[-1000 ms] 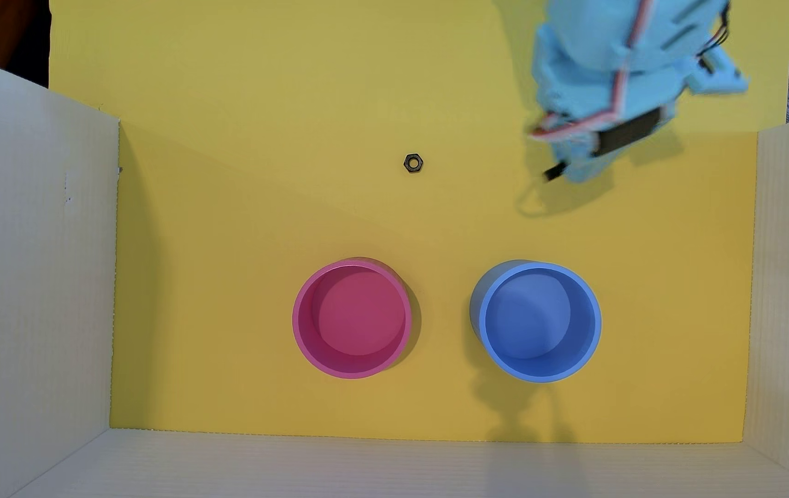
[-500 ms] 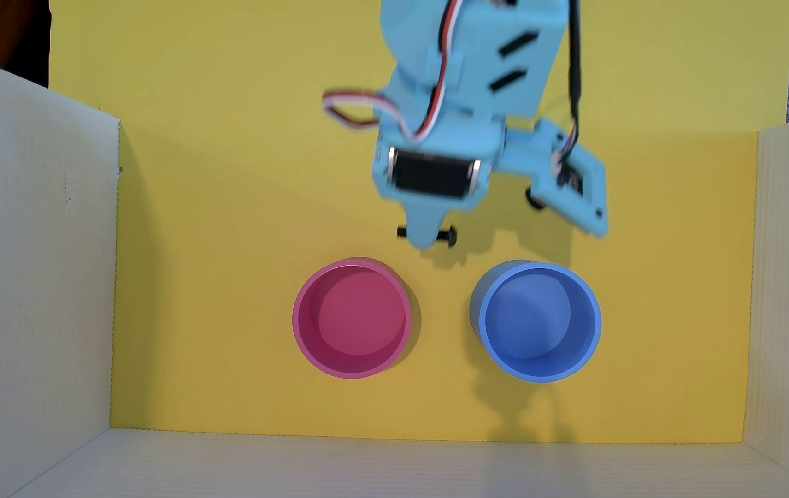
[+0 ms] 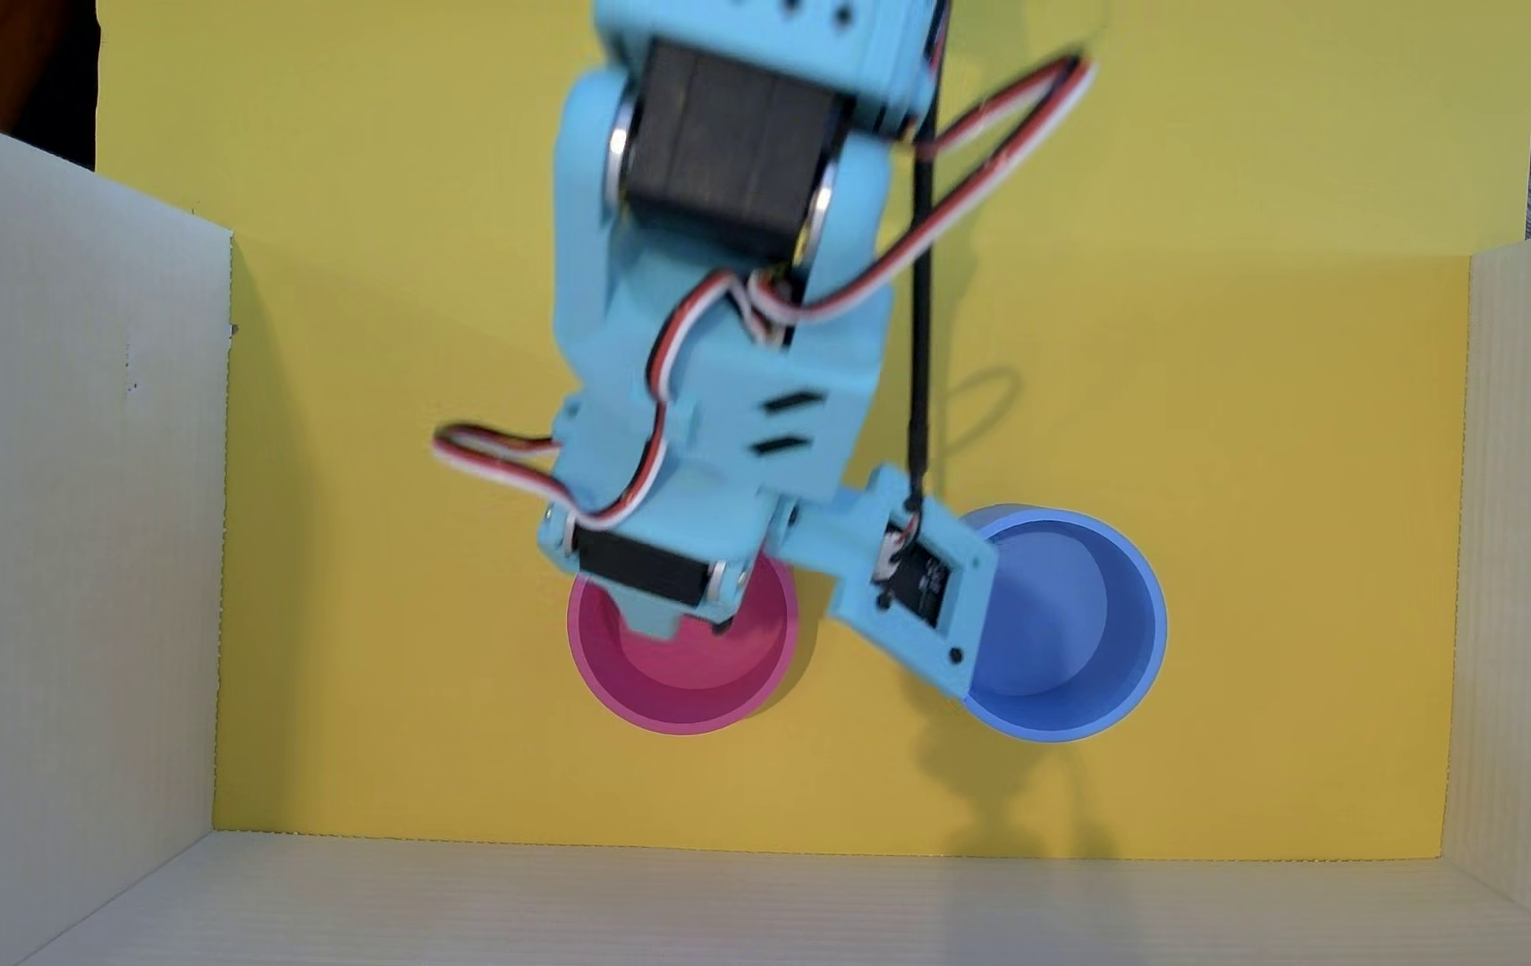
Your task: Pick up the bolt and place it in the pink box
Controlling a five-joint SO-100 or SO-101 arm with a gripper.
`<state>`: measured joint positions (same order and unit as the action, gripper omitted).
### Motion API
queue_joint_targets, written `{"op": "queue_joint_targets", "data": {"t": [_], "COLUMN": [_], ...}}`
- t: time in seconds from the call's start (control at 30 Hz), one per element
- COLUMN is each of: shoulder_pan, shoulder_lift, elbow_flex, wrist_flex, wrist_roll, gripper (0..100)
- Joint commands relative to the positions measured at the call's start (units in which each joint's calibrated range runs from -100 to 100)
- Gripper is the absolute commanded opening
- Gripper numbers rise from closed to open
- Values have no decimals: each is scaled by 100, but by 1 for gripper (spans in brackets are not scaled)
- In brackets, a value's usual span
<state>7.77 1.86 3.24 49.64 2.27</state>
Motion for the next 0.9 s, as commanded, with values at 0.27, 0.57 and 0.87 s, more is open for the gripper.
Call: {"op": "queue_joint_targets", "data": {"t": [0.27, 0.57, 0.87], "shoulder_pan": [-33, -431, -894], "shoulder_lift": [83, -616, -4067], "elbow_flex": [-48, 485, 4031], "wrist_flex": [129, 841, 120], "wrist_roll": [26, 26, -21], "gripper": [26, 2, 1]}}
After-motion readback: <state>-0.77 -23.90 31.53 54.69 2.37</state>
